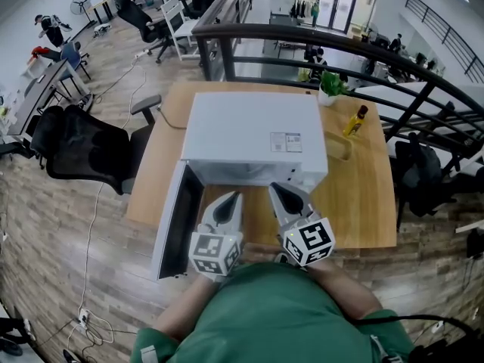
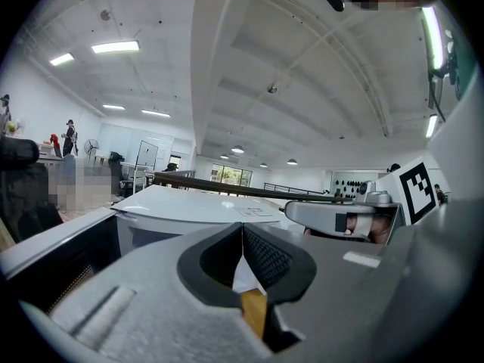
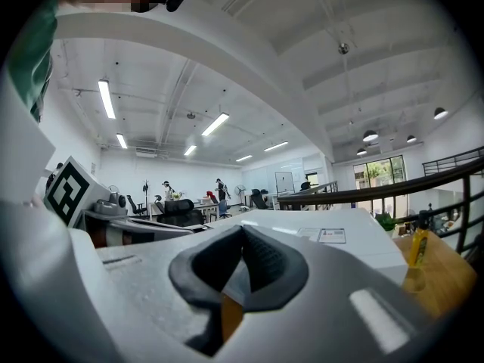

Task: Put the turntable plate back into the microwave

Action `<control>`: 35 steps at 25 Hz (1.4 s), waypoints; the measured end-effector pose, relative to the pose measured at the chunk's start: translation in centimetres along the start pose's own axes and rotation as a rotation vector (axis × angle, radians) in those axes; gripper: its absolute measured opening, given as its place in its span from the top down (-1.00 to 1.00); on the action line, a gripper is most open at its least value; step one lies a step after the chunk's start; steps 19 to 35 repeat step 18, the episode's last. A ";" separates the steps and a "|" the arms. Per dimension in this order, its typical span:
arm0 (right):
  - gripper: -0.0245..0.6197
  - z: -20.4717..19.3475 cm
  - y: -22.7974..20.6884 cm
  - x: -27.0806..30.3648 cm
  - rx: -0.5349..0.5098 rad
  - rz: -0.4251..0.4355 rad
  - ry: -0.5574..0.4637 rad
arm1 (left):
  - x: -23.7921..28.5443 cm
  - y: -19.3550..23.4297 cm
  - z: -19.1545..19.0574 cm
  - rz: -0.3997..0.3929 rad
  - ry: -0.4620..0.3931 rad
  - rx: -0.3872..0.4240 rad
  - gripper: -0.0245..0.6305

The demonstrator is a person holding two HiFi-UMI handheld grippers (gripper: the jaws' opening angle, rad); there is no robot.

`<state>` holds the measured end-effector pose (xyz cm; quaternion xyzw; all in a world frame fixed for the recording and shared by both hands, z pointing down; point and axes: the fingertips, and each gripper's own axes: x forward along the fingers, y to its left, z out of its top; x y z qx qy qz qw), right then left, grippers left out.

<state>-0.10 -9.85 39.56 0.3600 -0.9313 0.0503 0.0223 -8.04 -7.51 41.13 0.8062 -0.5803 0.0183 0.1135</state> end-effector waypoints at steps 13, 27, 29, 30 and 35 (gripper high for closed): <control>0.91 -1.2 -0.9 0.6 0.034 0.022 0.023 | 1.3 0.0 -0.8 0.010 0.040 -0.005 0.89; 0.91 -2.0 -1.3 1.1 0.012 0.045 0.030 | 2.6 -0.1 -1.6 0.016 0.063 -0.005 0.89; 0.91 -2.0 -1.3 1.1 0.012 0.045 0.030 | 2.6 -0.1 -1.6 0.016 0.063 -0.005 0.89; 0.91 -2.0 -1.3 1.1 0.012 0.045 0.030 | 2.6 -0.1 -1.6 0.016 0.063 -0.005 0.89; 0.91 -2.0 -1.3 1.1 0.012 0.045 0.030 | 2.6 -0.1 -1.6 0.016 0.063 -0.005 0.89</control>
